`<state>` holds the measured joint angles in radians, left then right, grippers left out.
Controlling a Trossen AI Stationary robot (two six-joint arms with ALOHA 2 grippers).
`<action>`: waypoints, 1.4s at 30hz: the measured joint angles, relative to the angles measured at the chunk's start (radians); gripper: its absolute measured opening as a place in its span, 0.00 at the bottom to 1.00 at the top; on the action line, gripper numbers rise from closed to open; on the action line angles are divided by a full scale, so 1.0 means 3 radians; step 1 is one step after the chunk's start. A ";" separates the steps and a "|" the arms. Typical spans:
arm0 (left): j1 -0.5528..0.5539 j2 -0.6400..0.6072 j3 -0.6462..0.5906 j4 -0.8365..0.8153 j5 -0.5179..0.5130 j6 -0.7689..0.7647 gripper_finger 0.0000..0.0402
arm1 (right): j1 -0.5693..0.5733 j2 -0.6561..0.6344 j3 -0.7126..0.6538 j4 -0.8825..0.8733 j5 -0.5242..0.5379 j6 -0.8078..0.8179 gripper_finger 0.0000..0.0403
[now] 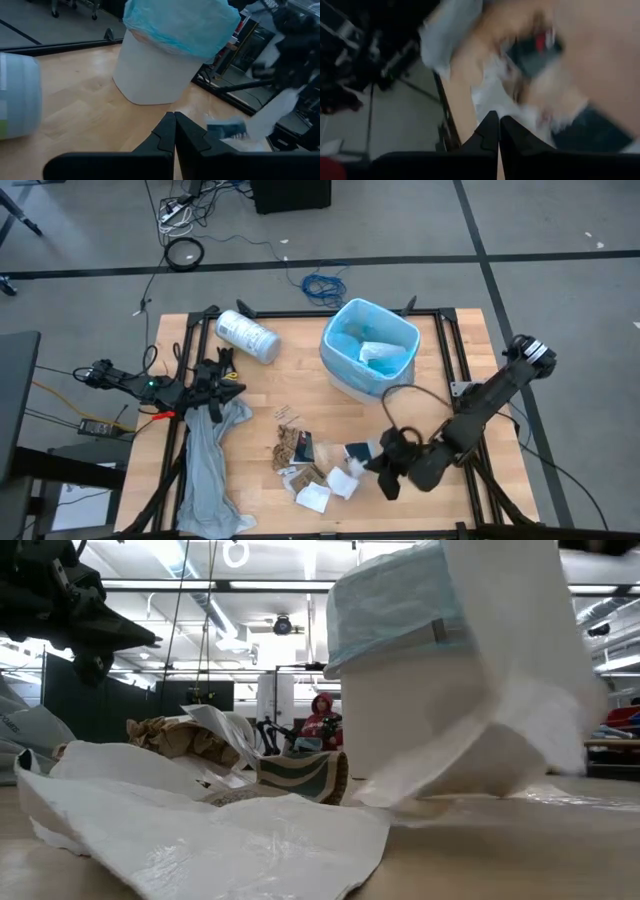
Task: Place trash/remove bag and relplace
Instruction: Put the white napkin into the trash bin, then put the white paper into the trash bin
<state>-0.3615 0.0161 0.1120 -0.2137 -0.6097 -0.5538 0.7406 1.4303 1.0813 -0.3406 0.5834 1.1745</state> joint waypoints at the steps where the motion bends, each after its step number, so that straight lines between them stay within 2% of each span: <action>1: -0.0001 0.0000 0.0000 0.0001 -0.0018 -0.0001 0.04 | -0.0012 -0.0064 0.0063 -0.0053 0.0110 -0.0140 0.00; 11: 0.0000 -0.0001 0.0000 0.0003 -0.0054 -0.0009 0.04 | -0.0361 -0.0657 0.0469 -0.0167 0.1005 -0.1635 0.00; 19: 0.0000 -0.0001 0.0000 0.0031 -0.0059 -0.0024 0.04 | -0.0831 -0.1119 0.0819 -0.0157 0.1137 -0.2765 0.00; 24: 0.0000 -0.0001 0.0000 0.0031 -0.0059 -0.0024 0.04 | -0.1149 -0.1366 0.0821 -0.0398 0.1211 -0.2904 0.00; 29: 0.0000 -0.0001 0.0000 0.0031 -0.0084 0.0012 0.04 | -0.1405 -0.1441 0.0821 -0.0889 0.1106 -0.2624 0.00; 35: 0.0000 0.0002 -0.0001 0.0252 -0.0085 0.0003 0.04 | -0.1572 -0.1316 0.0820 -0.1284 0.0544 -0.2500 0.01; 38: 0.0000 0.0000 -0.0001 0.0580 -0.0090 0.0234 0.04 | -0.1612 -0.1211 0.0819 -0.1487 0.0395 -0.2522 0.07; 42: 0.0000 -0.0001 -0.0001 0.1088 -0.0104 0.0520 0.04 | -0.1683 -0.1086 0.0818 -0.1655 0.0218 -0.2689 0.24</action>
<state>-0.3614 0.0158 0.1116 0.1127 -0.6408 -0.3979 0.2357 1.1044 1.3266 -0.8370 0.6489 0.3677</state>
